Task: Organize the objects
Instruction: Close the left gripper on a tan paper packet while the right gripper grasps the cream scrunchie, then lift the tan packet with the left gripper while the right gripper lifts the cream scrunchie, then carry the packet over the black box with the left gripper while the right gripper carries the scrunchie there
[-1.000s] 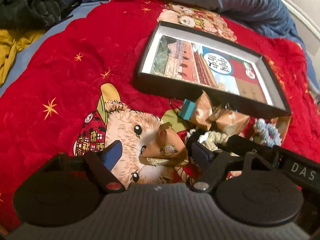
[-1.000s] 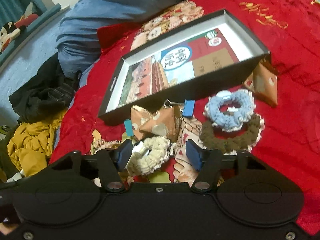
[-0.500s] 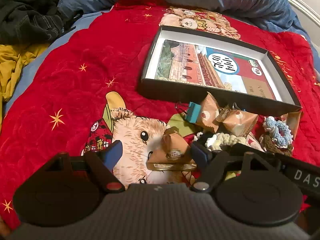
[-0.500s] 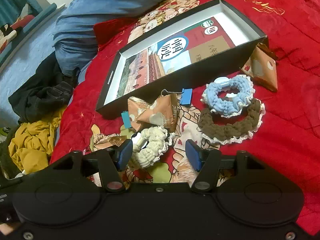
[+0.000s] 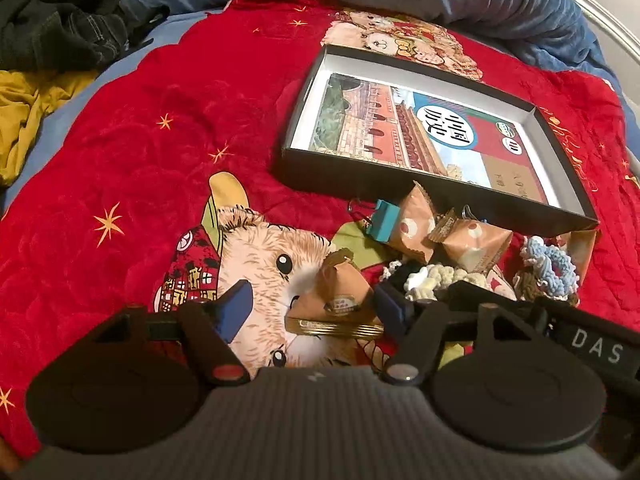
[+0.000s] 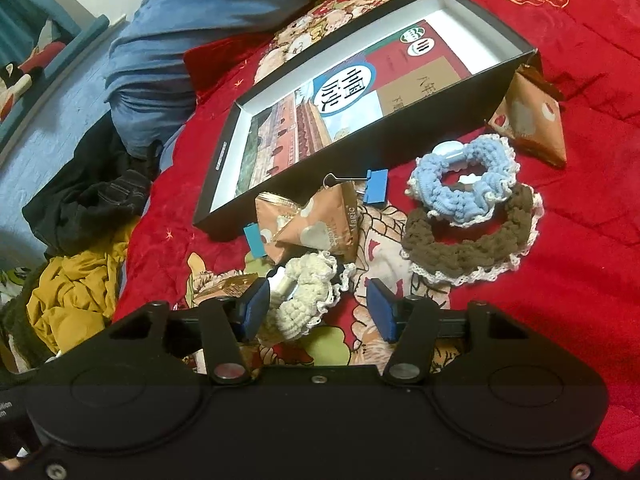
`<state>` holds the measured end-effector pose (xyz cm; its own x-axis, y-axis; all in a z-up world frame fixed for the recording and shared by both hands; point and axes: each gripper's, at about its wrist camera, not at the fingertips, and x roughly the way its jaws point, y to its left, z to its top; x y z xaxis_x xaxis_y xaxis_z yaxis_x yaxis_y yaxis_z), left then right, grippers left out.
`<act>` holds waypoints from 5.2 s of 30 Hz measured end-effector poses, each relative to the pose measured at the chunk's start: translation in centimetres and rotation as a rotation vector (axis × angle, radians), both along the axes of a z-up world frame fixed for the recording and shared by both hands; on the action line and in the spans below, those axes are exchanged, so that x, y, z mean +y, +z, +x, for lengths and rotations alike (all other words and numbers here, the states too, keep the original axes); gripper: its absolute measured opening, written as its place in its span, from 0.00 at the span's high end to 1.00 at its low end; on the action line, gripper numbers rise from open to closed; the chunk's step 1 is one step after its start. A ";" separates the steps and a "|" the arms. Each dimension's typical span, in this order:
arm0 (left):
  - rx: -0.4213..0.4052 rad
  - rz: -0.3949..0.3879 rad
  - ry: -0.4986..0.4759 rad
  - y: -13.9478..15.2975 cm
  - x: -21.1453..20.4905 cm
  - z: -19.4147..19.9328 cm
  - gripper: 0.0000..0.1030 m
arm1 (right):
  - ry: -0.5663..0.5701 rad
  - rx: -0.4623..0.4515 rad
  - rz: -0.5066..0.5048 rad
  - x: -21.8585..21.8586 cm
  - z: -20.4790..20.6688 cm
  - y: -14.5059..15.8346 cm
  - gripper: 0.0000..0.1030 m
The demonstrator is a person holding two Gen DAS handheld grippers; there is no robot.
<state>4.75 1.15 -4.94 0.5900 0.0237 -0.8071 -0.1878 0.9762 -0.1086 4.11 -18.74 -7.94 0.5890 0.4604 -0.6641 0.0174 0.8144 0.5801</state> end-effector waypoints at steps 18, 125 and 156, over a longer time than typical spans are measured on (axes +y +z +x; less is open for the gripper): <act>-0.032 -0.034 -0.026 0.0 -0.4 -1.0 0.76 | 0.004 0.004 -0.011 0.8 0.3 -0.6 0.54; -0.440 -0.060 -0.096 6.3 0.6 9.5 0.67 | -0.001 -0.312 0.214 -2.8 12.9 7.1 0.85; -0.260 0.027 -0.085 2.9 -0.7 11.1 0.67 | 0.018 -0.172 0.205 -1.6 13.9 2.0 0.85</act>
